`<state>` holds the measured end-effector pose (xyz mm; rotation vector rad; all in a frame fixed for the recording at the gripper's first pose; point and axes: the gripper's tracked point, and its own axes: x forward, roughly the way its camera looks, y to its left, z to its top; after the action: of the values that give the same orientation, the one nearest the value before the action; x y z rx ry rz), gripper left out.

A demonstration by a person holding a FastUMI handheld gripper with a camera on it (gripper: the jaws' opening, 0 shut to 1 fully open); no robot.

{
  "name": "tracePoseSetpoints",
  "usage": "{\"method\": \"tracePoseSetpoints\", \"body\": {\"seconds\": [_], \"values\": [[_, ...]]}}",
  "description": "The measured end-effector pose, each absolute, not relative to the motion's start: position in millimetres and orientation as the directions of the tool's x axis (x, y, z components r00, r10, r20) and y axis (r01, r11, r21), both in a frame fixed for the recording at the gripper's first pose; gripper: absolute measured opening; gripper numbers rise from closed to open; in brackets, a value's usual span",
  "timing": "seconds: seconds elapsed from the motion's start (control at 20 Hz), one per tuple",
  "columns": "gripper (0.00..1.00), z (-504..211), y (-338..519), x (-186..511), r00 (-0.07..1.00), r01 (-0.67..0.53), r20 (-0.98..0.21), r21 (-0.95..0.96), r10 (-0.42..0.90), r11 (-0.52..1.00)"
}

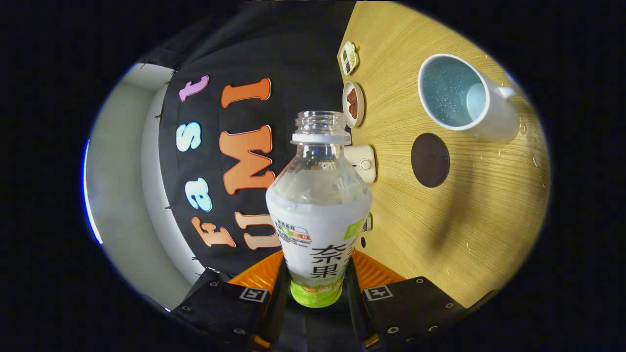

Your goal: Take the bottle from table, then pour the juice into the cup, finally place the bottle on the coaster

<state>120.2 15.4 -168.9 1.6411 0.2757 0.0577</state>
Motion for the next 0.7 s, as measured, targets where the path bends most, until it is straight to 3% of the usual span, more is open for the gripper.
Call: {"method": "tracePoseSetpoints", "body": {"seconds": [0.7], "values": [[0.58, -160.0, 6.7, 117.1, 0.976, 0.129, -0.098, 0.98, 0.197, -0.152]]}}
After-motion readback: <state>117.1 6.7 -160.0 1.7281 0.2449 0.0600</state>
